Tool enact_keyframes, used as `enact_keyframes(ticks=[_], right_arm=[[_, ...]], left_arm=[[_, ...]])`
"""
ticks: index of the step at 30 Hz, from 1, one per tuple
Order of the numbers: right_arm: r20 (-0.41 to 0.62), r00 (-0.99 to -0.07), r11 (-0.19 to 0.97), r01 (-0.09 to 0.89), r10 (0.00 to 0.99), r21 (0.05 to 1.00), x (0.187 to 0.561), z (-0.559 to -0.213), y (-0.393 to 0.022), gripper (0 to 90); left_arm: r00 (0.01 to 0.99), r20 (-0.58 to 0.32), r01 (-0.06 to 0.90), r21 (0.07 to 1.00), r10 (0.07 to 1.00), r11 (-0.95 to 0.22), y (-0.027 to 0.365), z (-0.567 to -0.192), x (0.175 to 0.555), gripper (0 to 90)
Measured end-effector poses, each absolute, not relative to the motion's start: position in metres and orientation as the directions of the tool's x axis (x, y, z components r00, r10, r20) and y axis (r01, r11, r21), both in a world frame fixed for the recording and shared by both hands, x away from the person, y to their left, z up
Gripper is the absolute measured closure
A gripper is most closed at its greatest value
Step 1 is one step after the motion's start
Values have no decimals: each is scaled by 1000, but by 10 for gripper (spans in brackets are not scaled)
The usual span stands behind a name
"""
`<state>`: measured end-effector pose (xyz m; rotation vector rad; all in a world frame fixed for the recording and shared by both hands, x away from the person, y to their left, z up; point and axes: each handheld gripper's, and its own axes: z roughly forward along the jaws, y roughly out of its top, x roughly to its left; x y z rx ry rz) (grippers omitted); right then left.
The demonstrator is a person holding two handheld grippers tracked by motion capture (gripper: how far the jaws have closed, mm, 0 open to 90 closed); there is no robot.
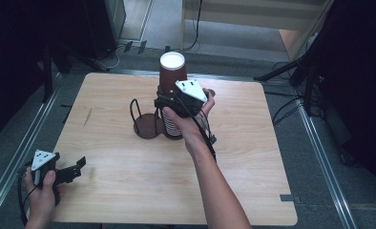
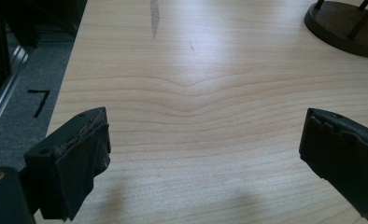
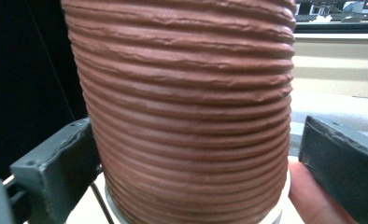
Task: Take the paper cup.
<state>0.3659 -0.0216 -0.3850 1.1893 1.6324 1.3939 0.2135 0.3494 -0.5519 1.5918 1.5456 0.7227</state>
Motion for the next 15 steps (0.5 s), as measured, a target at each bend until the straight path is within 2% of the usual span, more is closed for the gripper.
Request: enact_keyframes(ticks=[10,15], right_arm=[[49,-344,25,207,938,978,372,-380,-17,10],[37,-345,40,213,938,976,375,-380,-13,70]], left_arm=[[96,-121,541,840,988,50,350,-552,214,27],[95,-123,541,840,988,52,350,-552,214,27]])
